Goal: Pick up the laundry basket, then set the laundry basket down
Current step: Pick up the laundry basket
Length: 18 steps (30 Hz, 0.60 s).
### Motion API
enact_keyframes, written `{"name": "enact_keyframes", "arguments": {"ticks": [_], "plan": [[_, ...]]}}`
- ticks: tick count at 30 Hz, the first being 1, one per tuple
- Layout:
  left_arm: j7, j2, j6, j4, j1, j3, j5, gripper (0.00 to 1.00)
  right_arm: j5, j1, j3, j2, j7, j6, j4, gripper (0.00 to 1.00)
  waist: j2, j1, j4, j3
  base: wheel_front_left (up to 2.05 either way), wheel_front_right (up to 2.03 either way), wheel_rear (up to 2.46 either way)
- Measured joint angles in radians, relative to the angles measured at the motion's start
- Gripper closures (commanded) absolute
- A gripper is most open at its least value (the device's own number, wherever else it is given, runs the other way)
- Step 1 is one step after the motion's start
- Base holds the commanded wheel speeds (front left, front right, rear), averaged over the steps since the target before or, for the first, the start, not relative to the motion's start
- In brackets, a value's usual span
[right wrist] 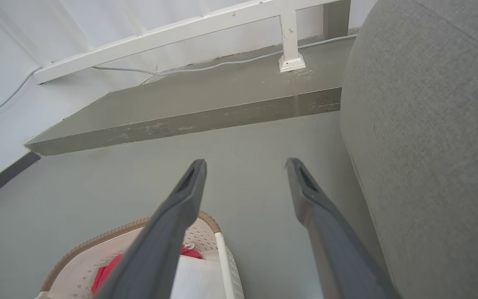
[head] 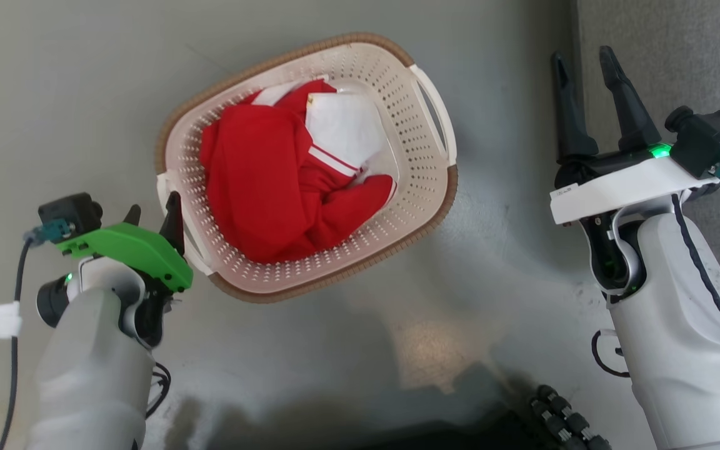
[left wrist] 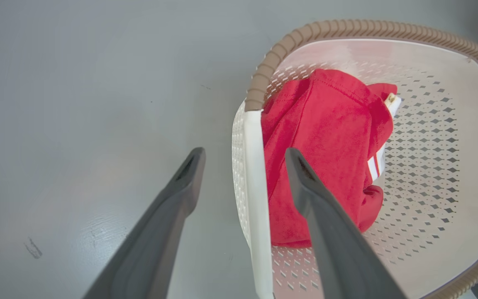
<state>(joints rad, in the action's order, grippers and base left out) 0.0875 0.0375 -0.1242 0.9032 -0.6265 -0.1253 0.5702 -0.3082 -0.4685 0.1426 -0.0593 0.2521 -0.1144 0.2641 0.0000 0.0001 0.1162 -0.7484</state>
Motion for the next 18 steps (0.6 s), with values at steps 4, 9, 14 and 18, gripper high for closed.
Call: {"name": "enact_keyframes", "arguments": {"ticks": [4, 9, 14, 18], "plan": [[-0.014, 0.006, 0.000, 0.035, -0.033, -0.004, 0.000, 0.00, 0.000, -0.005, 0.000, 0.000, 0.000, 0.000, 0.000, 0.00, 0.0000, 0.0000, 0.009, -0.028, 0.00, 0.00, 0.00], [-0.035, 0.012, 0.000, 0.076, -0.063, -0.007, 0.002, 0.00, -0.001, -0.020, 0.000, 0.001, 0.003, -0.003, -0.003, 0.00, 0.0000, 0.0000, 0.020, -0.057, 0.00, 0.00, 0.00], [-0.044, 0.012, 0.000, 0.102, -0.105, -0.007, 0.016, 0.00, -0.002, -0.022, -0.001, 0.002, 0.003, -0.008, -0.004, 0.00, 0.0000, 0.0000, 0.027, -0.084, 0.00, 0.00, 0.00], [-0.047, 0.012, 0.000, 0.128, -0.127, -0.009, 0.016, 0.00, -0.002, -0.032, -0.004, 0.002, 0.003, -0.008, -0.004, 0.00, 0.0000, 0.0000, 0.030, -0.100, 0.00, 0.00, 0.00]]}}
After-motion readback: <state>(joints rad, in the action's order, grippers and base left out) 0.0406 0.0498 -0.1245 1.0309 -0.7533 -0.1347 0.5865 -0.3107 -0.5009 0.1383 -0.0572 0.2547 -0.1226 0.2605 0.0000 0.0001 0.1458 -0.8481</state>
